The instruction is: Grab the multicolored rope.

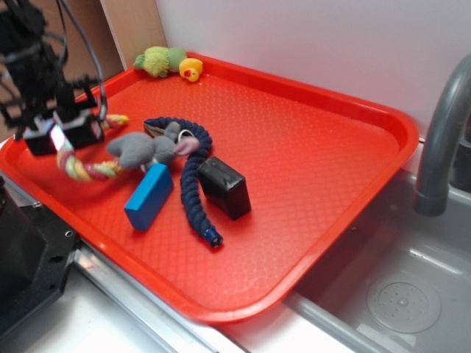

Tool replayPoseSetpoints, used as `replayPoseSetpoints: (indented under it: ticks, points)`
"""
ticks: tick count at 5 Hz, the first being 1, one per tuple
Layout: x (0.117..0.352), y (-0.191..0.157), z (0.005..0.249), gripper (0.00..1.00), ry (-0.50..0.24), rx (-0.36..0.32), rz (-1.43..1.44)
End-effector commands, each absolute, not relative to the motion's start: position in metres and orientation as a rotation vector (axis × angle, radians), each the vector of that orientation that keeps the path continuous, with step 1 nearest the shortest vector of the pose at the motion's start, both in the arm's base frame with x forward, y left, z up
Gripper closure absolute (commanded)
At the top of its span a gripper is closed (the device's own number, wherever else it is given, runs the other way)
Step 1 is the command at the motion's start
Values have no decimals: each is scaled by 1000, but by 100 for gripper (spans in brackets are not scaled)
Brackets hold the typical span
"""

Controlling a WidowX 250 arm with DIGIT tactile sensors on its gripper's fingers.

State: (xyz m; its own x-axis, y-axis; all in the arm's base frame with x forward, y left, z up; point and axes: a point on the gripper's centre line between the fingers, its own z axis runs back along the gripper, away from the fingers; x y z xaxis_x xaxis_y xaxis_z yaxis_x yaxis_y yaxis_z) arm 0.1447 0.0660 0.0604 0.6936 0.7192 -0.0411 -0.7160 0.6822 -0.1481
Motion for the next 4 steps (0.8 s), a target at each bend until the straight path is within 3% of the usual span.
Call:
replayPoseSetpoints:
  ticks: [1,2,4]
  points:
    - [179,32,166,100,-217,-100,575]
    - [195,24,181,100,-217,-89,542]
    - [195,36,195,100,-238,-92,565]
